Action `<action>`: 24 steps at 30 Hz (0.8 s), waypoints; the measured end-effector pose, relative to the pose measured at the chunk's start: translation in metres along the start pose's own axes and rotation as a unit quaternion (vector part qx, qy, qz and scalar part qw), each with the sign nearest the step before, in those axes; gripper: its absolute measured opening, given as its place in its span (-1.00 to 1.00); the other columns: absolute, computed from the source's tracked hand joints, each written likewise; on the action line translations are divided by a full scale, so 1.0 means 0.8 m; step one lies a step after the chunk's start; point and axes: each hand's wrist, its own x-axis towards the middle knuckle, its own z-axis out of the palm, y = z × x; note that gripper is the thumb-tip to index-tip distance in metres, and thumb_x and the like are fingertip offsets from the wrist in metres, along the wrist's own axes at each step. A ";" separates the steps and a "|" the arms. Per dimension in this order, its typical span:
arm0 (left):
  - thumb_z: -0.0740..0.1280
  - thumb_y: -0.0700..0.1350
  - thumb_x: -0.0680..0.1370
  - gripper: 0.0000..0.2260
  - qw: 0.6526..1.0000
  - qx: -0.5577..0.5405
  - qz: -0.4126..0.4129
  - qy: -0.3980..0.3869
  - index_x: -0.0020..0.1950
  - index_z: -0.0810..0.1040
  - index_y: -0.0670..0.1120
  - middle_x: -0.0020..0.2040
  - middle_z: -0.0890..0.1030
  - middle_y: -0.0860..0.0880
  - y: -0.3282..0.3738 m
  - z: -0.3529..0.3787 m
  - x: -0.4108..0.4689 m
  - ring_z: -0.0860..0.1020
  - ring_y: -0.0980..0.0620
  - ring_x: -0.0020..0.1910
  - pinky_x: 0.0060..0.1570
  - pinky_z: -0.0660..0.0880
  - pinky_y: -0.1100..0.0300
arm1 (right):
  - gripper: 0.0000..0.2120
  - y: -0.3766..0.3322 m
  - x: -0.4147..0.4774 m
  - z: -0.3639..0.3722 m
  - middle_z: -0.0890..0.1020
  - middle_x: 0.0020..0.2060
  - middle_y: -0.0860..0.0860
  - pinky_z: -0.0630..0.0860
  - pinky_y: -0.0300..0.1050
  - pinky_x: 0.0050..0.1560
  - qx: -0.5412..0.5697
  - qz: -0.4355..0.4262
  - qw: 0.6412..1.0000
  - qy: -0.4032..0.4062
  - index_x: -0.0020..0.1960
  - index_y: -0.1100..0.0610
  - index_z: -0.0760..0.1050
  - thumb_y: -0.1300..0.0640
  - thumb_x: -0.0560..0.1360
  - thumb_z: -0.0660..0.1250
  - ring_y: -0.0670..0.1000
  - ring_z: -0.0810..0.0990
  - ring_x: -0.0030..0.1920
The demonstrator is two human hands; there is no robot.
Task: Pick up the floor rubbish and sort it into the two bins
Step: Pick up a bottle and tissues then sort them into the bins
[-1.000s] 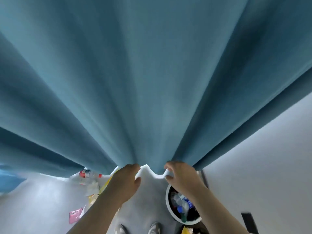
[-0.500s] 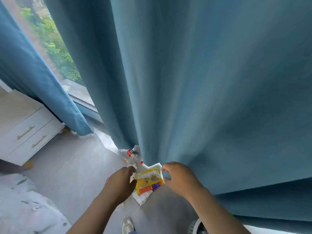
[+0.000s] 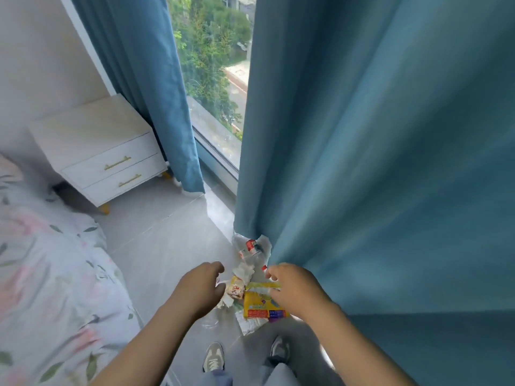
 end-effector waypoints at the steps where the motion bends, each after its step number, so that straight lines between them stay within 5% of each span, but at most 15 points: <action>1: 0.20 -0.04 0.58 -0.68 1.000 -0.007 -0.013 0.001 0.34 0.40 -0.01 0.26 0.51 0.03 -0.004 0.003 0.003 0.52 0.02 0.15 0.11 0.42 0.20 | -0.72 0.001 0.010 0.001 0.59 0.17 0.00 0.47 -0.14 0.02 -0.004 -0.008 1.000 -0.009 0.24 0.00 0.48 0.09 0.54 0.26 0.08 0.57 0.10; 7: 0.20 -0.03 0.59 -0.69 0.994 -0.052 -0.095 0.004 0.33 0.42 -0.01 0.26 0.52 -0.01 -0.015 0.038 0.025 0.52 -0.03 0.17 0.13 0.45 0.15 | -0.77 0.022 0.073 0.012 0.61 0.09 0.03 0.40 -0.16 -0.15 -0.061 -0.069 0.993 -0.075 0.18 0.02 0.49 0.09 0.54 0.25 0.11 0.58 0.02; 24: 0.18 -0.09 0.55 -0.74 0.970 -0.104 -0.219 -0.001 0.22 0.48 -0.07 0.16 0.57 -0.04 -0.108 0.216 0.140 0.53 -0.07 0.14 0.10 0.48 0.09 | -0.75 0.067 0.246 0.166 0.62 0.08 0.05 0.57 -0.06 0.02 -0.119 -0.126 0.973 -0.154 0.19 0.08 0.52 0.15 0.53 0.25 0.12 0.60 0.02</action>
